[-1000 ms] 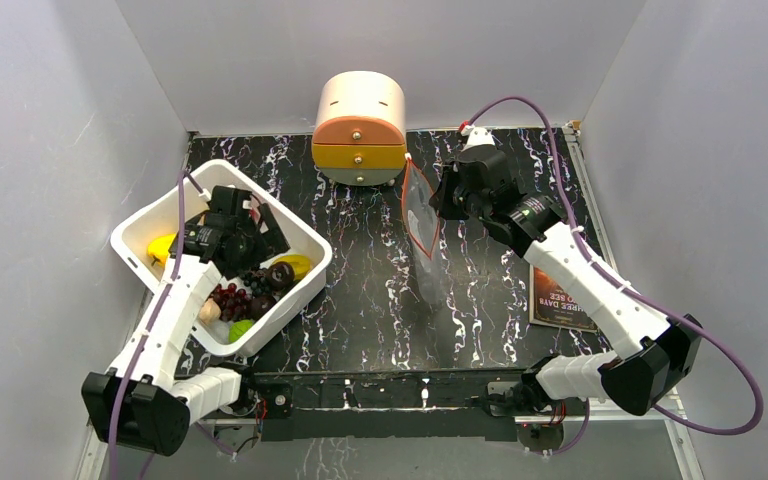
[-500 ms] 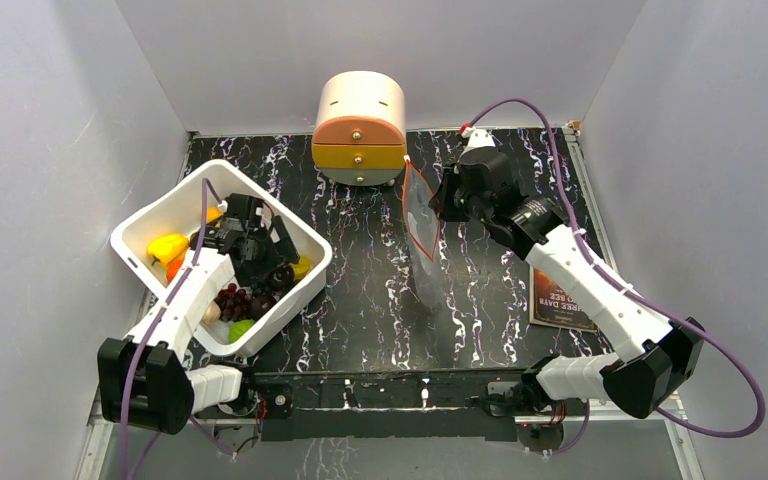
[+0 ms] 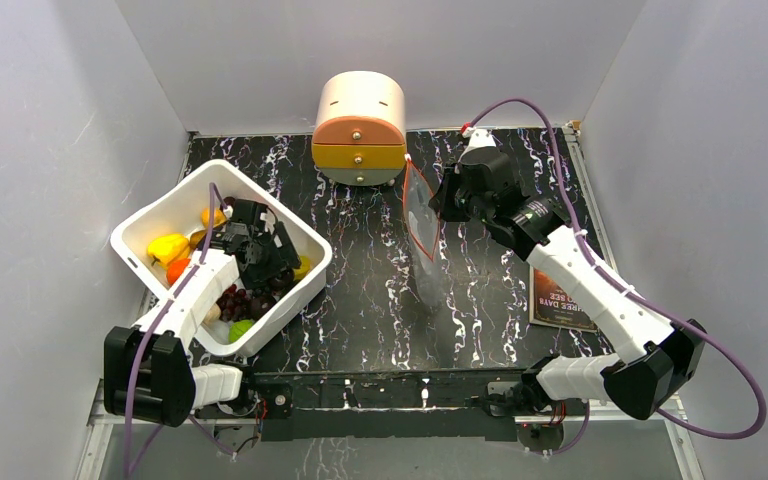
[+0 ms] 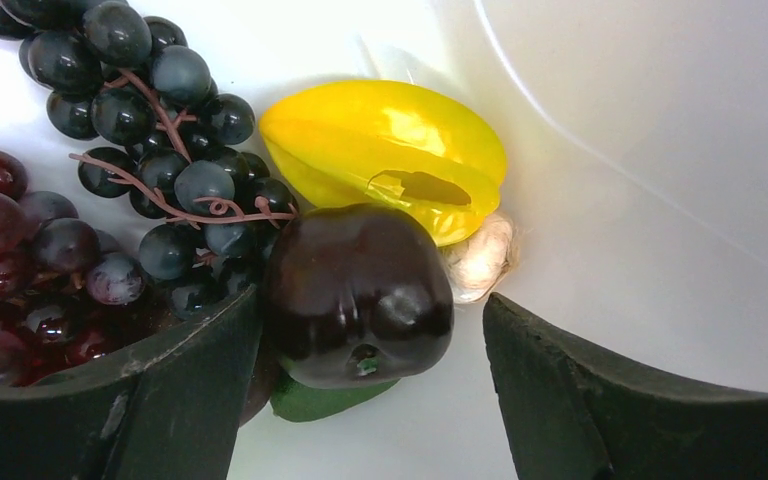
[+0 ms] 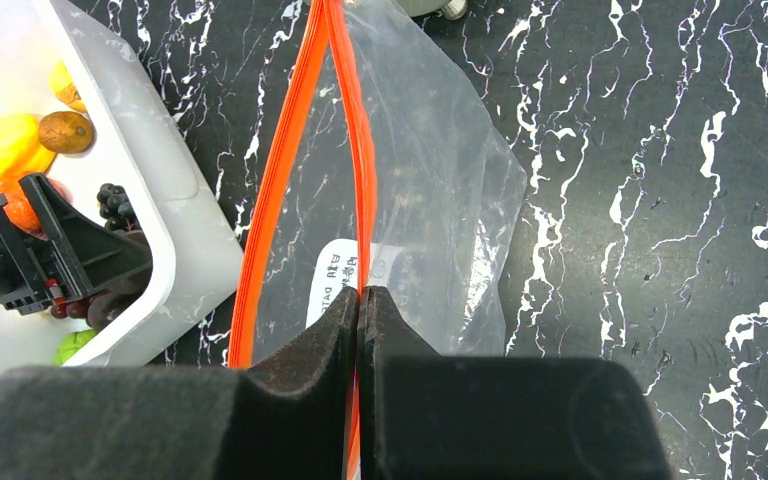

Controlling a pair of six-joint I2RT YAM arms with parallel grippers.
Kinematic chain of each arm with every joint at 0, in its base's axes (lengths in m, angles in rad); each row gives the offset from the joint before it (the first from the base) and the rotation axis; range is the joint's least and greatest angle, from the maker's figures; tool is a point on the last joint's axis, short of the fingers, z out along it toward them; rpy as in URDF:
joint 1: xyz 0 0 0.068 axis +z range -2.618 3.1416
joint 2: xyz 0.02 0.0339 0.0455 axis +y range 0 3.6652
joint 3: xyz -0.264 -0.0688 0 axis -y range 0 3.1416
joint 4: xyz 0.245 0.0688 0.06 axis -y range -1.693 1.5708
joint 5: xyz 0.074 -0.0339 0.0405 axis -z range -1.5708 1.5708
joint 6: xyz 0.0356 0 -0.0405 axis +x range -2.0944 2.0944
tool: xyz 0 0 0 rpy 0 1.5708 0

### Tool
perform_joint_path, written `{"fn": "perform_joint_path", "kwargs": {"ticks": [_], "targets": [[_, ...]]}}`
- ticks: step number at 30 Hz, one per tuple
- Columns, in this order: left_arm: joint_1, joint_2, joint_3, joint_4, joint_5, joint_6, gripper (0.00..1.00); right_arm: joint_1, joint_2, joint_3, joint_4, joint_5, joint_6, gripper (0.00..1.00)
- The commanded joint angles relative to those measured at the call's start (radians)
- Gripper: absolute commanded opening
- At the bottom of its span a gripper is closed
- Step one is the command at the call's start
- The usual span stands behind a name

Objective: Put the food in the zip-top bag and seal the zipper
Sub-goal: Pick up the fake fruit from the bin.

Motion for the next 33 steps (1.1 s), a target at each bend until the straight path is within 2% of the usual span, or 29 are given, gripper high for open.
{"fn": "perform_joint_path", "kwargs": {"ticks": [1, 6, 13, 26, 33], "targets": [[0.006, -0.002, -0.011, 0.004, 0.018, 0.006, 0.75, 0.002, -0.028, 0.014, 0.06, 0.003, -0.002, 0.0], [0.006, -0.03, 0.01, -0.035, -0.011, 0.023, 0.58, 0.002, -0.024, 0.011, 0.063, 0.0, -0.002, 0.0], [0.006, -0.069, 0.059, -0.092, -0.043, 0.041, 0.51, 0.003, -0.009, 0.012, 0.07, -0.014, 0.0, 0.0], [0.006, -0.141, 0.289, -0.246, -0.06, 0.077, 0.44, 0.002, 0.015, 0.069, 0.039, -0.023, -0.027, 0.0], [0.006, -0.135, 0.383, -0.257, 0.043, 0.106, 0.41, 0.003, 0.033, 0.06, 0.034, -0.037, 0.008, 0.0]]}}
